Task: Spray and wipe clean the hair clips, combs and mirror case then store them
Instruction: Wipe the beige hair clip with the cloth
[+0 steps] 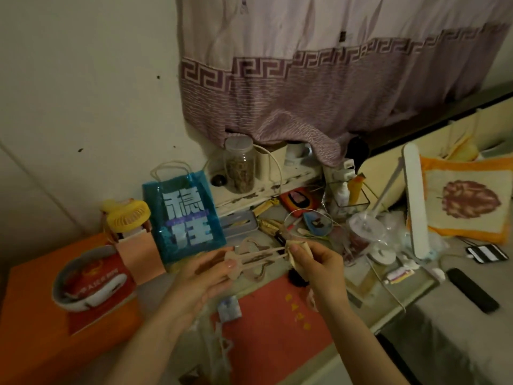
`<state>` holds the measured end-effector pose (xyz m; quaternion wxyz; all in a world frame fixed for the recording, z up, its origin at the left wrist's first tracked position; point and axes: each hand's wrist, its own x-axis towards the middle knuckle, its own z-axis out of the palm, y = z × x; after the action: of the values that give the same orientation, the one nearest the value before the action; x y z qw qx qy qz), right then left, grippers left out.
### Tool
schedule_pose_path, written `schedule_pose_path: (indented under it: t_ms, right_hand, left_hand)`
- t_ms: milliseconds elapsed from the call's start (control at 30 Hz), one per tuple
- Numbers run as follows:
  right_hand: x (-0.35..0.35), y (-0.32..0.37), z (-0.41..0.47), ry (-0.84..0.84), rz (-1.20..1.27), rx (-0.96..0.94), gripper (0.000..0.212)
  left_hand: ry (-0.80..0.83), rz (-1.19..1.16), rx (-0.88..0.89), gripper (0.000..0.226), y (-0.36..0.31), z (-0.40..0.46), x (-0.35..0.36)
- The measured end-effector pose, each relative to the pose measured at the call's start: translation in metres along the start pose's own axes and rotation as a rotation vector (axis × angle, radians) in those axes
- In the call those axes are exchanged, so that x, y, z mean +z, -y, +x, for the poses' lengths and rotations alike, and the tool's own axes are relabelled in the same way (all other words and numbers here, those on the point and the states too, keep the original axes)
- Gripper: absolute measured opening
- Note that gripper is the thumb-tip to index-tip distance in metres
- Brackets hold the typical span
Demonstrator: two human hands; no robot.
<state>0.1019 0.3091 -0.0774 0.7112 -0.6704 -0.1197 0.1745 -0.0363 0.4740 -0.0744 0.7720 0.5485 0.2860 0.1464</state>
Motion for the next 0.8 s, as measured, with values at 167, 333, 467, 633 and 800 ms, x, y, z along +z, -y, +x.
schedule_pose_path:
  t_ms: [167,333,467,633,800]
  right_hand:
    - [-0.051,-0.013,0.056,0.064,-0.031,0.085,0.015]
    - [-0.083,-0.027,0.105,0.133,-0.118,0.155,0.013]
    - [-0.089,-0.039,0.131,0.195,-0.128,0.218,0.003]
    - [-0.085,-0.059,0.154,0.256,-0.178,0.238,0.001]
    - [-0.077,-0.079,0.169,0.277,-0.221,0.258,0.017]
  left_hand:
    - [-0.140,-0.076,-0.056,0.051,0.034,0.041,0.043]
    - [-0.331,-0.028,-0.057,0.033,0.073,0.077,0.077]
    - [-0.302,-0.029,-0.116,0.031,0.094,0.099,0.087]
    - [-0.357,-0.057,-0.160,0.030,0.113,0.123,0.091]
    - [-0.476,-0.105,-0.229,0.018,0.140,0.150,0.091]
